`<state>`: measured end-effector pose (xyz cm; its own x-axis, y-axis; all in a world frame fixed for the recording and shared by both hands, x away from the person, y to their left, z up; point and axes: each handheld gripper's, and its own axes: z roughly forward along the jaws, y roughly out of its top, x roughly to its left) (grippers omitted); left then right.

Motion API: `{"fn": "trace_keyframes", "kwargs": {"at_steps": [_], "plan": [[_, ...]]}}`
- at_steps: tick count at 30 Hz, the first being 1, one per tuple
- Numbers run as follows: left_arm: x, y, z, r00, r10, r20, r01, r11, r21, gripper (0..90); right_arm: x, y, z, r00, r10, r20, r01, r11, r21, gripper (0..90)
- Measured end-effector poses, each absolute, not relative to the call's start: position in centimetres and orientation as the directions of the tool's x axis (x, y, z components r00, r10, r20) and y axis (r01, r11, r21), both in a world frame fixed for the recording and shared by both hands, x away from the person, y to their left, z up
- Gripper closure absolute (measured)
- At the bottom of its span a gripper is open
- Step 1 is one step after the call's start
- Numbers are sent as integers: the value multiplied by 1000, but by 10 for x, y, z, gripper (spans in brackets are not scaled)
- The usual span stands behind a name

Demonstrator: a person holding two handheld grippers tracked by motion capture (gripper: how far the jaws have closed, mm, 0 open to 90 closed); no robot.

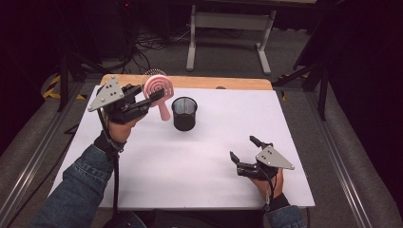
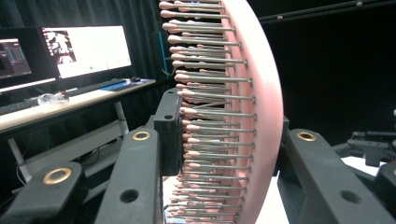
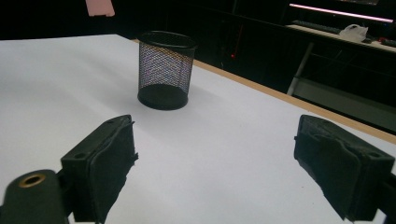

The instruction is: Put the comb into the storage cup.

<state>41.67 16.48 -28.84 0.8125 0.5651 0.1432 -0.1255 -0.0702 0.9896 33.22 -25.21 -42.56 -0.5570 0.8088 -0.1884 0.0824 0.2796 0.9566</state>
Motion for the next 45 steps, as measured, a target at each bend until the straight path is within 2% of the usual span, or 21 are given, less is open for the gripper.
{"fn": "trace_keyframes", "kwargs": {"at_steps": [9, 23, 45], "plan": [[427, 160, -277, 807, 569, 158, -137, -80, 987, 629, 332, -251, -426, -558, 808, -189, 84, 282, 956, 134], [454, 138, -285, 809, 571, 138, -129, -56, 990, 629, 331, -253, -425, -558, 813, -166, 82, 253, 964, 141], [479, 99, -305, 818, 552, 162, -132, -94, 987, 629, 332, -251, -427, -541, 825, -167, 80, 248, 965, 78]]}}
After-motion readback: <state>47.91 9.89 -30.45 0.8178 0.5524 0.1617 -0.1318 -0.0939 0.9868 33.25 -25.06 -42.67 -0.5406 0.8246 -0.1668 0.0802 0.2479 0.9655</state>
